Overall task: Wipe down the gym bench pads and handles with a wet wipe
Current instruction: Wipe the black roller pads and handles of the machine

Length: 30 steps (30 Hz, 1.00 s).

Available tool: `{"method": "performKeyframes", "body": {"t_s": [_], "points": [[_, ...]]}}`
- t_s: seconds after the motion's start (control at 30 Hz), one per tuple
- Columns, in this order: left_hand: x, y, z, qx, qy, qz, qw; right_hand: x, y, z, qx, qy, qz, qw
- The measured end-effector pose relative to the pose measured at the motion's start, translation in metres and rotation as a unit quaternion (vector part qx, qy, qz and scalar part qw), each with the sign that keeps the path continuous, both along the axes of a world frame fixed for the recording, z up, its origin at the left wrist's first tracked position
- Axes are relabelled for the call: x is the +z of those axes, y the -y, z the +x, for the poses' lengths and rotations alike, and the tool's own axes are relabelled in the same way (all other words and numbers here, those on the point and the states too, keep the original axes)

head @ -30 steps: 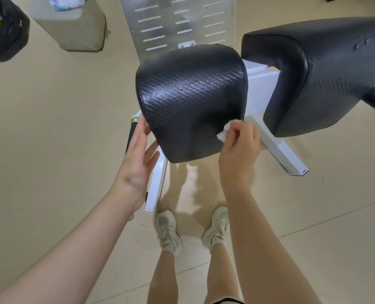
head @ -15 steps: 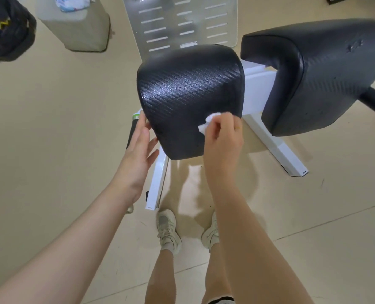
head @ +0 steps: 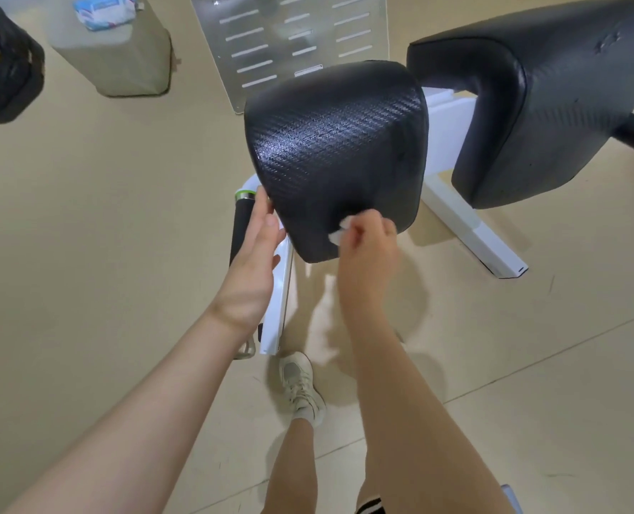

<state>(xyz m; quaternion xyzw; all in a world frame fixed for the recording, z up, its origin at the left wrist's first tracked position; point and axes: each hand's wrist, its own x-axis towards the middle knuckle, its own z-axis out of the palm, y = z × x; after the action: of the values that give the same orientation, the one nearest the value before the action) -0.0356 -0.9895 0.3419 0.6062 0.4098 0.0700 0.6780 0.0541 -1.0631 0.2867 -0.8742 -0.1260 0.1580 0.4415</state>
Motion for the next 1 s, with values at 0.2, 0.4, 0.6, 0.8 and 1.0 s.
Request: {"method": "performKeyframes", "body": {"t_s": [0.2, 0.4, 0.6, 0.8, 1.0], "points": [[0.0, -0.003, -0.003, -0.026, 0.016, -0.001, 1.0, -0.024, 0.01, 0.004, -0.308, -0.278, 0.077, 0.906], [-0.01, -0.009, -0.006, -0.026, 0.017, -0.02, 0.999, -0.011, -0.019, -0.033, -0.284, -0.286, 0.198, 0.894], [-0.013, -0.014, -0.004, -0.003, 0.027, -0.044, 0.999, -0.007, -0.038, -0.059, -0.185, -0.249, 0.142, 0.94], [-0.005, -0.02, -0.003, -0.029, 0.042, -0.072, 0.996, -0.03, -0.017, -0.051, -0.33, -0.339, 0.12, 0.873], [0.013, -0.024, -0.001, -0.013, 0.043, -0.064, 0.997, 0.009, -0.001, -0.011, -0.224, -0.316, 0.126, 0.913]]}}
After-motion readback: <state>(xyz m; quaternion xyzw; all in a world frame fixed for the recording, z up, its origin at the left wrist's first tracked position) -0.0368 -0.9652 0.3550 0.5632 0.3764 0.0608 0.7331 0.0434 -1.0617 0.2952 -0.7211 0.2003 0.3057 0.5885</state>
